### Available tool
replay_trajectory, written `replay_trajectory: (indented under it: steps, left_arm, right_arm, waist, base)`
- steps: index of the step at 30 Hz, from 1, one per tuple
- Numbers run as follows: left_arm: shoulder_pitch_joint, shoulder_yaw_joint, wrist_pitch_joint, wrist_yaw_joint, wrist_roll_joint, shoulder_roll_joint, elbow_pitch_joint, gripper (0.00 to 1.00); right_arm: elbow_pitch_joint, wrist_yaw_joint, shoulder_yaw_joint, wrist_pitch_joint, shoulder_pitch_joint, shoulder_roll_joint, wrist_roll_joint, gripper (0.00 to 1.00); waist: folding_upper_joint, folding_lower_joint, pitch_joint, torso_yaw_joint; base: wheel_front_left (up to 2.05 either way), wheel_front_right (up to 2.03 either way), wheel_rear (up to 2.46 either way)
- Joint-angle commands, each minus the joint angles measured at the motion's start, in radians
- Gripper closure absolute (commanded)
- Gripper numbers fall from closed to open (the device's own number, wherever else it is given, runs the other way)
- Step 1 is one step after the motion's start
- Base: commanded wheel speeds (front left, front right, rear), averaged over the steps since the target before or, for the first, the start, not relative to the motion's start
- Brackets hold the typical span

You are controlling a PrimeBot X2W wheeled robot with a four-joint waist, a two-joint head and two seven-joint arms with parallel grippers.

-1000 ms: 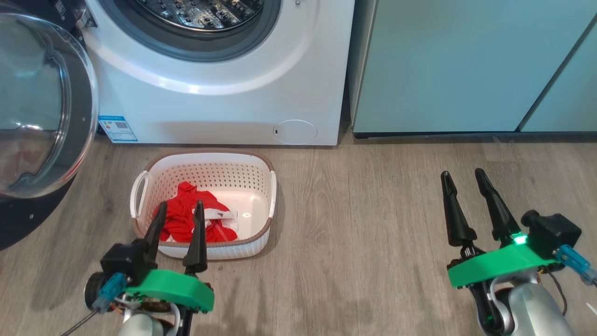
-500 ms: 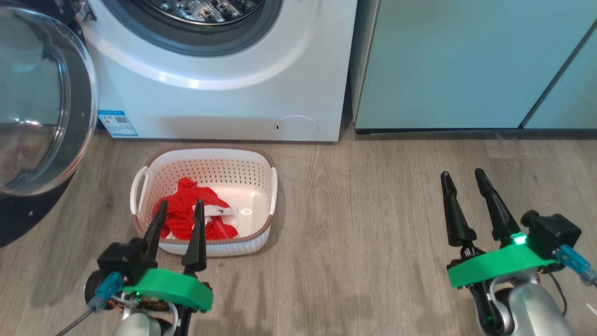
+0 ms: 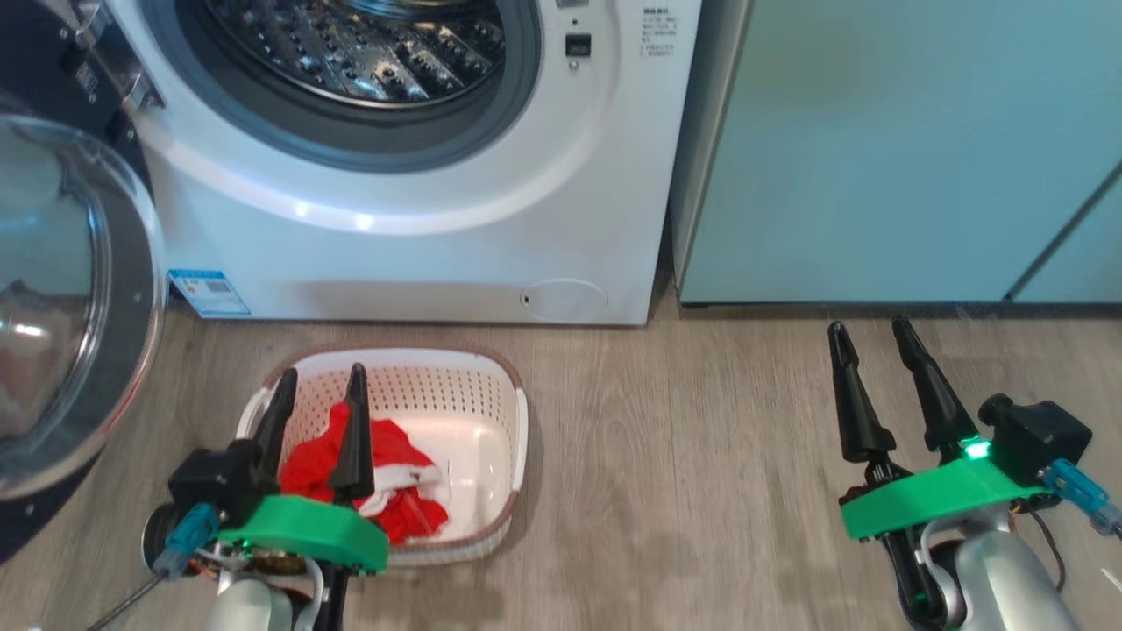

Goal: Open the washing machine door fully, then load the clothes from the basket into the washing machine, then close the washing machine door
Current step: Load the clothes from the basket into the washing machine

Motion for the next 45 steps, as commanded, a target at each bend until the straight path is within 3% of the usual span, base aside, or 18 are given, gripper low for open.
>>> replay_trajectory:
  steps: [1, 8, 45]
  left_arm:
    - [-0.050, 0.032, -0.005, 0.006, 0.000, 0.010, -0.032, 0.00]
    - [-0.043, 0.025, -0.005, 0.006, -0.003, 0.010, -0.033, 0.00]
    - [-0.043, 0.010, -0.005, 0.017, -0.004, 0.010, 0.011, 0.00]
  right_arm:
    - [-0.026, 0.000, 0.023, -0.009, -0.024, -0.001, -0.010, 0.00]
    - [-0.025, 0.000, 0.023, -0.009, -0.025, -0.002, -0.010, 0.00]
    - [-0.028, 0.000, 0.026, -0.009, -0.030, 0.000, -0.009, 0.00]
  waist:
    - [0.0000, 0.0000, 0.000, 0.001]
    - [0.0000, 0.0000, -0.001, 0.005]
    - [0.0000, 0.0000, 0.019, 0.008]
  base:
    - [1.48, -1.48, 0.00]
    - [0.93, -0.93, 0.00]
    - [0.00, 0.00, 0.00]
